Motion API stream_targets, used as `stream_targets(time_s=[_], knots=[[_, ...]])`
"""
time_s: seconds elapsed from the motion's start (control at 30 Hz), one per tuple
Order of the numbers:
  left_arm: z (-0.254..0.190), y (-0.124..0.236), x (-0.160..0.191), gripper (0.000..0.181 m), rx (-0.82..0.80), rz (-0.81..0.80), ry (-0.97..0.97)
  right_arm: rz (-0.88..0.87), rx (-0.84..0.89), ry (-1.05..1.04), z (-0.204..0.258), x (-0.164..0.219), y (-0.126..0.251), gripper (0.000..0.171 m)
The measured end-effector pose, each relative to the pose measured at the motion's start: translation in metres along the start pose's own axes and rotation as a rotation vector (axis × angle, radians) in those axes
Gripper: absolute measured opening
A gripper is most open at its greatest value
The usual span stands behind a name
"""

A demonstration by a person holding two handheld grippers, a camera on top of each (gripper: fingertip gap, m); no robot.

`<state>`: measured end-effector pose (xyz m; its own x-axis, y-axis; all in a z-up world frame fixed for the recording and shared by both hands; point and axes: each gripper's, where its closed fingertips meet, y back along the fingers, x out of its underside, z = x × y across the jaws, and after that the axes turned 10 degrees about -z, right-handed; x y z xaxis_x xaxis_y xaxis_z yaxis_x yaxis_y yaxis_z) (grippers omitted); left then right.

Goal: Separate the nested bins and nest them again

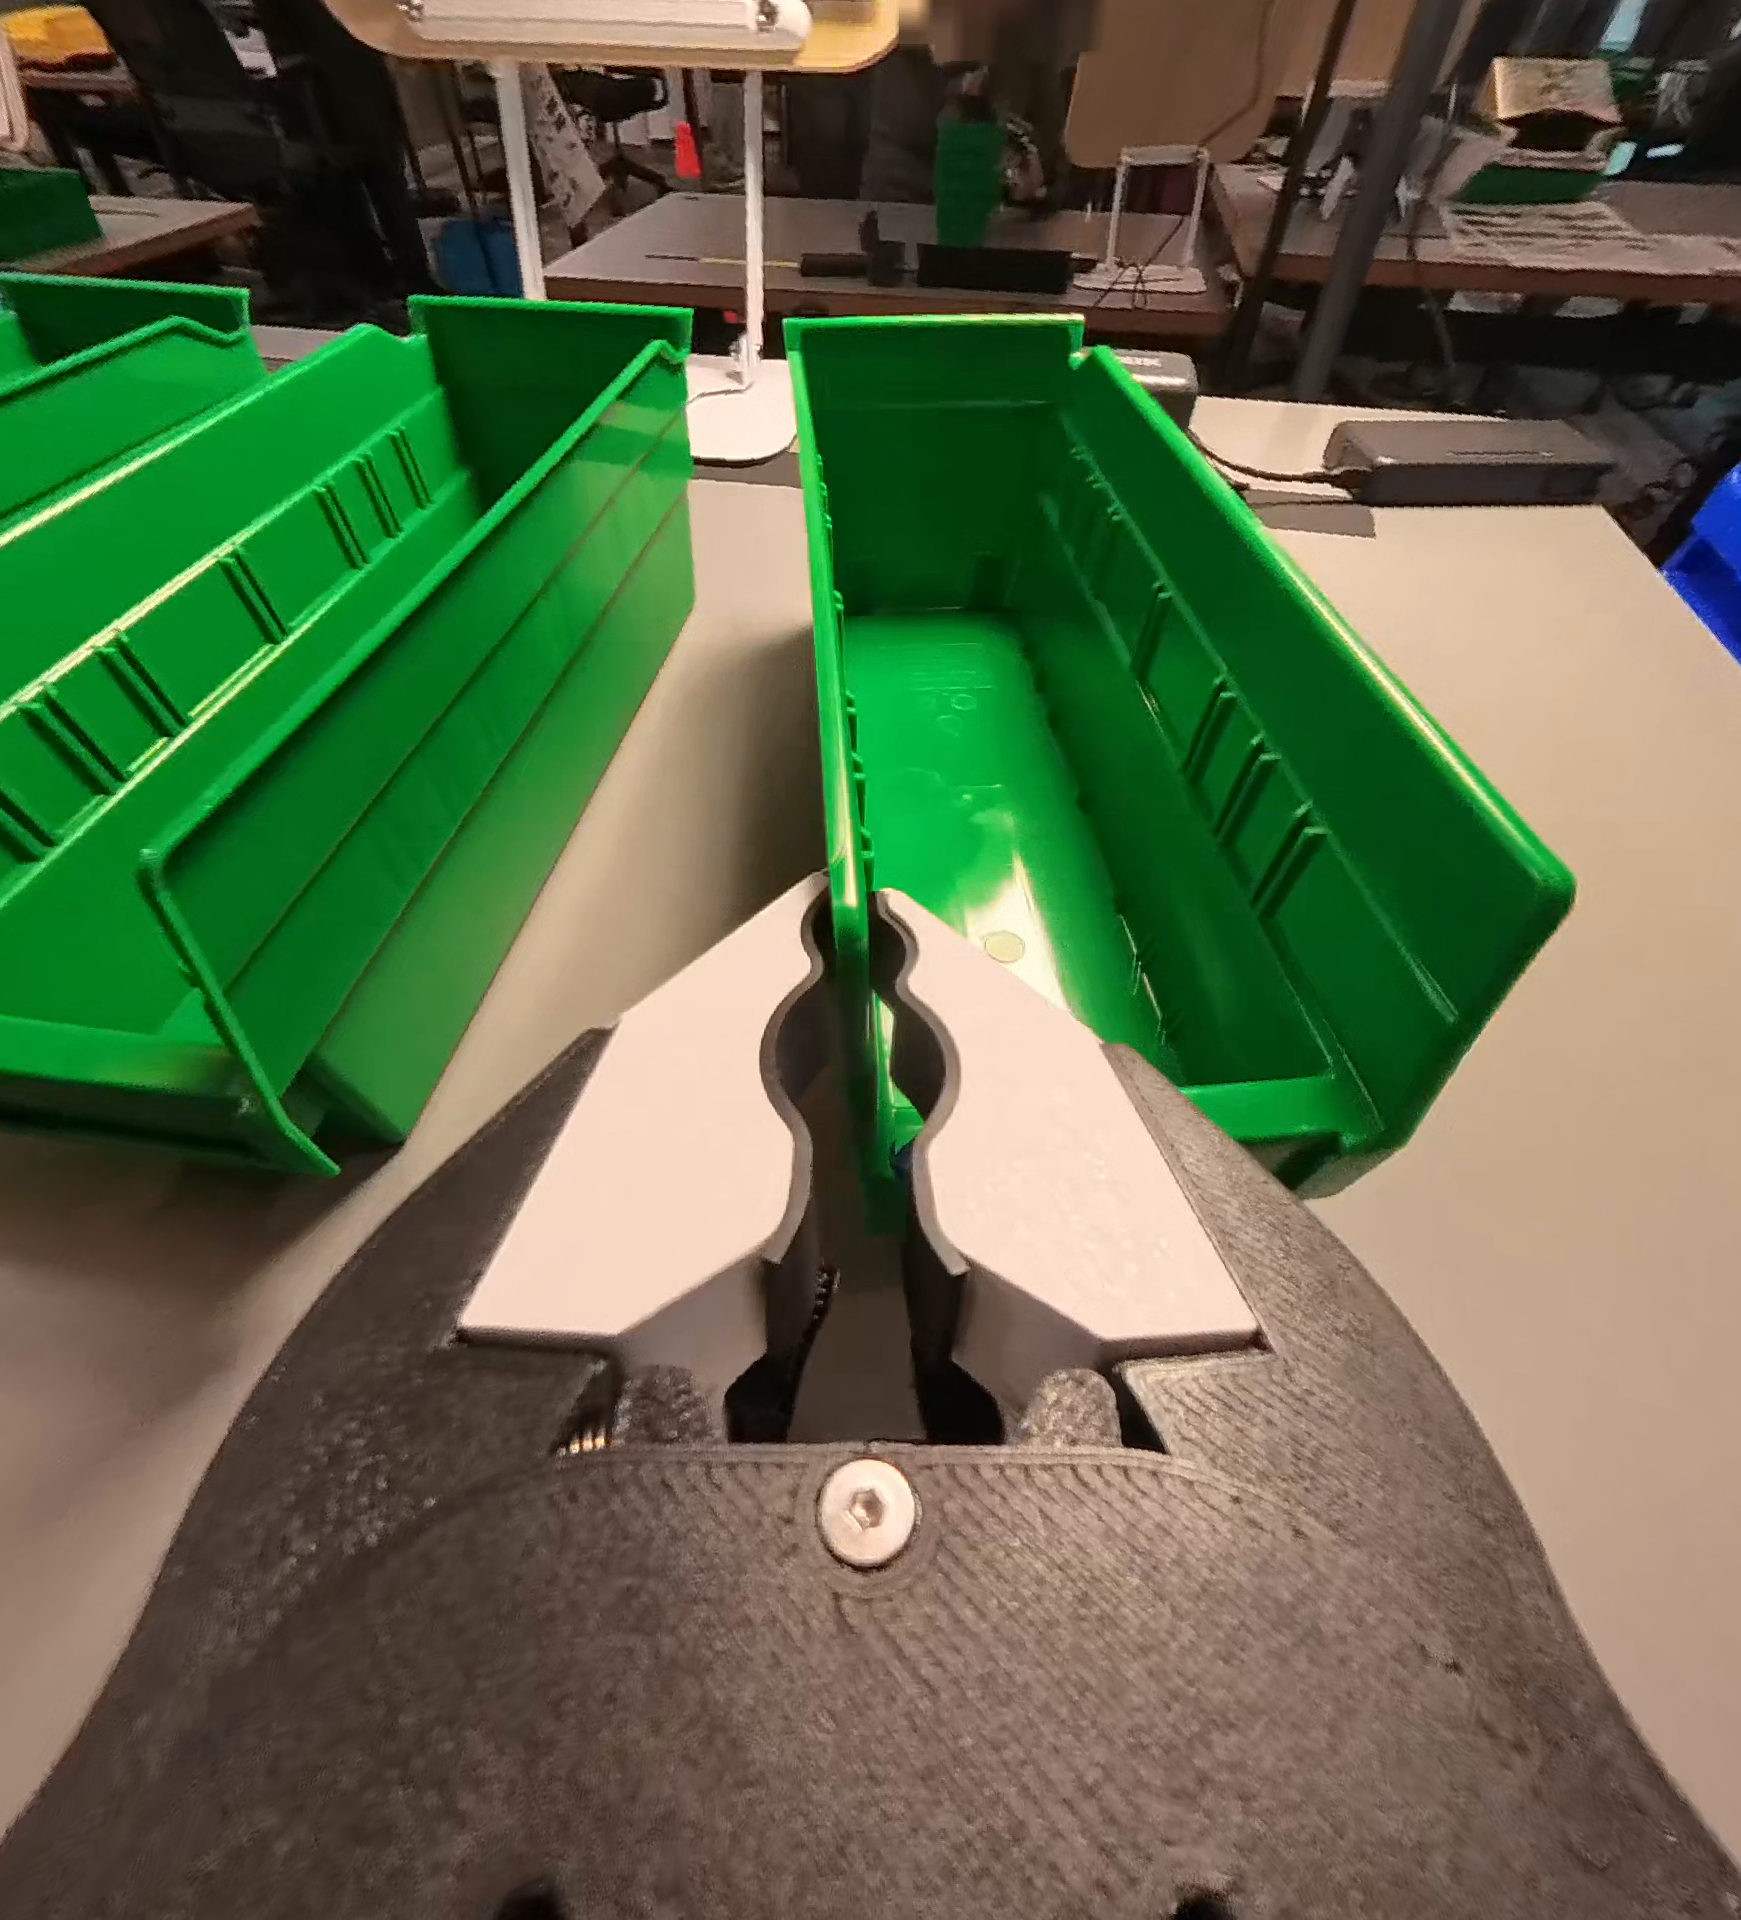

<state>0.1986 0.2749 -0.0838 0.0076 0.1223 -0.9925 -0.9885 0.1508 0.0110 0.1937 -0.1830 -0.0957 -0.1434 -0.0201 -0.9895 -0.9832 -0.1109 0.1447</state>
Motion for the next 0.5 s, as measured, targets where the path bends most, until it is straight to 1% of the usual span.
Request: stream_targets(time_s=[0.2,0.5], knots=[[0.0012,0.0008,-0.0005,0.019,-0.007,-0.003,0.008,-0.001,0.114,0.001,-0.0085,0.0011,0.0088,0.003],[0.0018,0.0003,0.0002,0.016,-0.006,0.001,0.019,-0.009,0.133,-0.014,-0.0076,0.0004,0.0046,0.003]])
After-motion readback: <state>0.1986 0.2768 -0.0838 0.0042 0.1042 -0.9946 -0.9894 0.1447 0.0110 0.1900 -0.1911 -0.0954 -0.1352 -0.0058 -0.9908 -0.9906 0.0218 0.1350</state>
